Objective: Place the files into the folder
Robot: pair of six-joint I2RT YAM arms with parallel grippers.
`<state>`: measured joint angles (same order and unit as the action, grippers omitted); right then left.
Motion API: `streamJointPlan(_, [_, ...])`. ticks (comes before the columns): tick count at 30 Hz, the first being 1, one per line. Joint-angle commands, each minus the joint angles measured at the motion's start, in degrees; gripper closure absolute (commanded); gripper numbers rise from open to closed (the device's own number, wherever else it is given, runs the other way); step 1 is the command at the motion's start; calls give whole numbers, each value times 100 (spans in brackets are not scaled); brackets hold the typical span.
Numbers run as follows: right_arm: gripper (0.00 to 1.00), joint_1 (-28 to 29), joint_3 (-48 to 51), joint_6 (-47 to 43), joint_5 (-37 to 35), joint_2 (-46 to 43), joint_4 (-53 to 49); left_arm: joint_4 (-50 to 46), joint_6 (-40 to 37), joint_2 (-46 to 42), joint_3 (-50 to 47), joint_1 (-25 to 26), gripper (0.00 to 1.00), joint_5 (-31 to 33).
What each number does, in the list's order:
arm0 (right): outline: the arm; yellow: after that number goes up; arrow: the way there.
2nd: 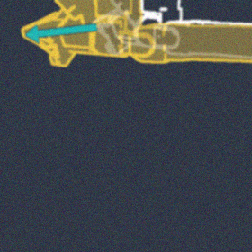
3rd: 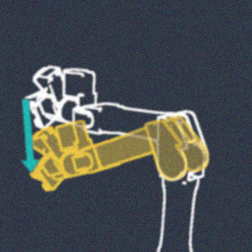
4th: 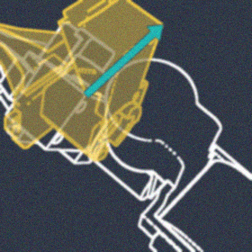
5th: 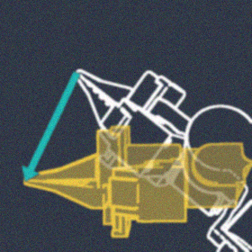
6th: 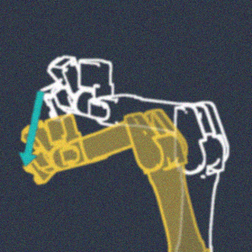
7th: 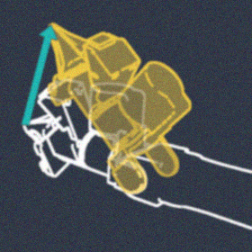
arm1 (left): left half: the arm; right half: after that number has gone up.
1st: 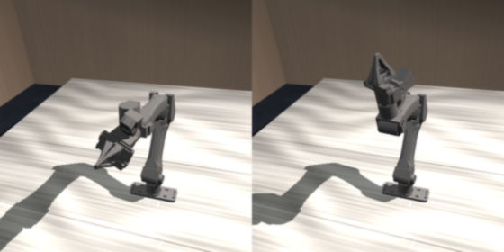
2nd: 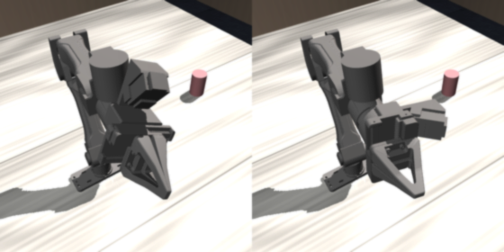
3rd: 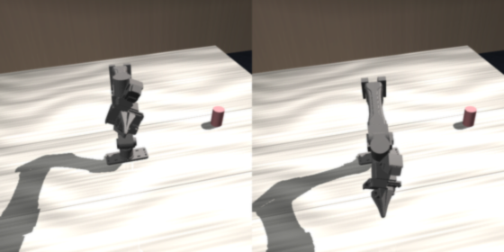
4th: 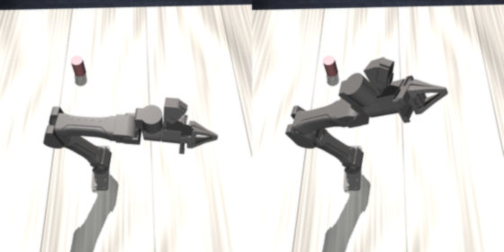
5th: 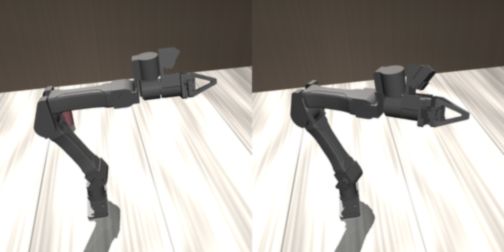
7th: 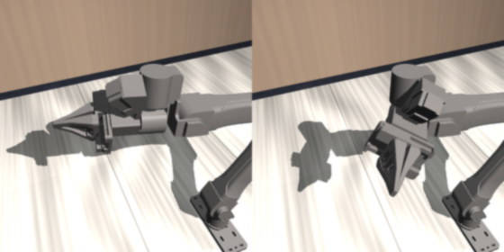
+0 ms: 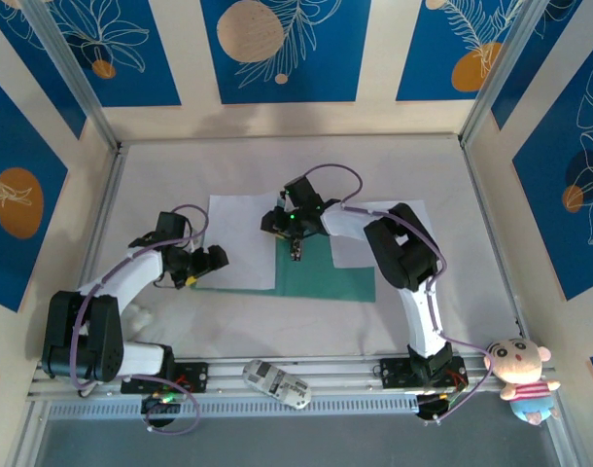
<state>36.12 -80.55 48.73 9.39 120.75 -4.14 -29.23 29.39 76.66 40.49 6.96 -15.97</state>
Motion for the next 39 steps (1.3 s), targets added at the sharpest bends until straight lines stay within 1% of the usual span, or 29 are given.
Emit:
streamJointPlan(1, [56,-113,-308,-513,-95,-526,-832,-262,-117,-99,262,-20,2,150])
streamJointPlan(4, [53,-222,-307,-679,-112,-822,-1189,-354,-127,-108,517,76,0,168])
streamJointPlan(8, [52,-346,-39,-876,-210,-1288,-1559,-449,-100,-39,891,326,0,254])
streamJointPlan(10, [53,-437,242,-863,-273,-1571,-1693,-500,-193,70,1191,586,0,406])
streamJointPlan(16, [54,-548,1200,-517,-532,-2215,-2026,-1098,-922,985,2361,1376,5,1017])
streamJointPlan(19, [55,-544,1593,-318,-666,-2362,-2172,-1305,-1146,1488,2843,1722,8,1255])
streamJointPlan(21, [56,-506,1657,-271,-870,-2377,-2504,-1392,-1265,1790,3136,1869,11,1254])
streamJointPlan(23, [57,-403,1594,-297,-1267,-2358,-2961,-1465,-1432,2102,3428,1987,14,1212])
streamJointPlan(24, [57,-361,1556,-294,-1426,-2346,-3163,-1494,-1517,2274,3544,2017,14,1193])
streamJointPlan(27, [56,-268,1440,-302,-1610,-2281,-3514,-1644,-1774,2739,3916,2064,15,1209])
streamJointPlan(30, [57,-167,1385,-290,-1675,-2147,-3650,-1780,-1972,3166,4229,2072,15,1309])
streamJointPlan(33, [57,-151,1389,-182,-1595,-1955,-3686,-1966,-2149,3524,4583,2097,15,1363])
streamJointPlan(39, [57,-96,1417,-107,-1502,-1740,-3585,-2035,-2582,3876,4932,2235,16,1376])
